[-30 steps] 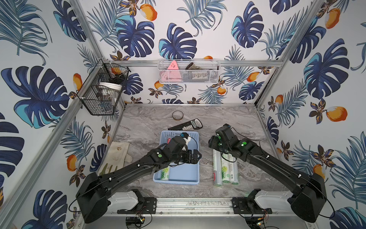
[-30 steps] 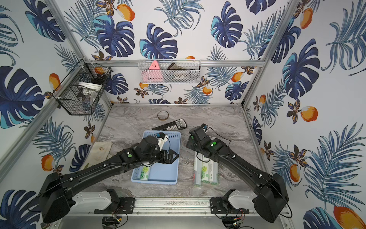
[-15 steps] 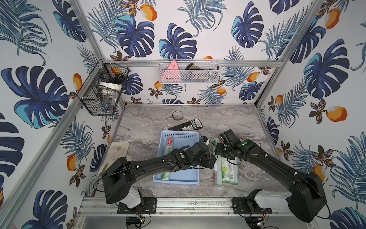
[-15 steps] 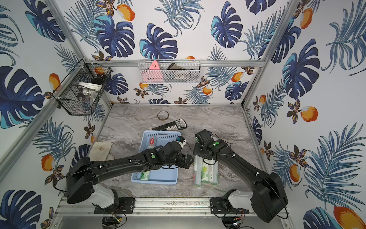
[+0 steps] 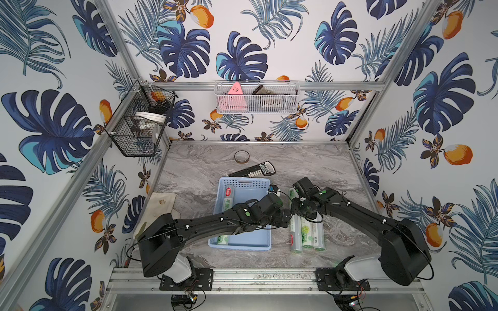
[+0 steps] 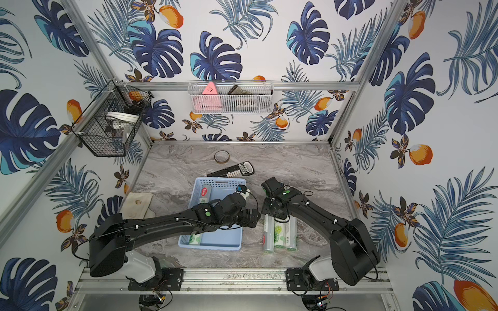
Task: Put the plastic wrap into the basket
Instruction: Pick up the plastic wrap from the center of the board.
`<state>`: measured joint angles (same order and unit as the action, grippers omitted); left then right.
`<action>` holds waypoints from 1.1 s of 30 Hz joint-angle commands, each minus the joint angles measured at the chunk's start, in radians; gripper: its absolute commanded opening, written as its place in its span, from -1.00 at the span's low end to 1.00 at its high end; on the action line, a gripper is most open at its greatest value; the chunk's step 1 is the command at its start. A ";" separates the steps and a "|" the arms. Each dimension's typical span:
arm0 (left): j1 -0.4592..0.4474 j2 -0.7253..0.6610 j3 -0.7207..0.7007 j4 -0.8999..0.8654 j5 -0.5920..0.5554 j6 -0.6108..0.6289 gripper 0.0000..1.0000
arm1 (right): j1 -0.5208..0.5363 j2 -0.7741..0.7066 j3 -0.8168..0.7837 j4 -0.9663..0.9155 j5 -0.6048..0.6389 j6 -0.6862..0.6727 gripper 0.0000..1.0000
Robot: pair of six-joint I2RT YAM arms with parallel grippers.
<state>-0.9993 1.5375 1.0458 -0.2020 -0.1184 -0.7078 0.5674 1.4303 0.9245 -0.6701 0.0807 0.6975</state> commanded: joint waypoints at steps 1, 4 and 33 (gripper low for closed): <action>0.001 -0.010 0.002 0.016 -0.031 -0.011 0.98 | 0.001 0.022 0.006 0.003 0.004 -0.018 0.18; 0.001 -0.025 -0.012 0.026 -0.041 -0.018 0.98 | 0.002 0.036 0.005 0.005 -0.001 -0.025 0.15; 0.000 -0.057 -0.023 0.001 -0.072 -0.007 0.98 | 0.056 0.205 0.029 0.067 -0.020 -0.033 0.18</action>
<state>-0.9993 1.4876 1.0260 -0.2012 -0.1753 -0.7113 0.6159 1.6226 0.9451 -0.6163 0.0479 0.6697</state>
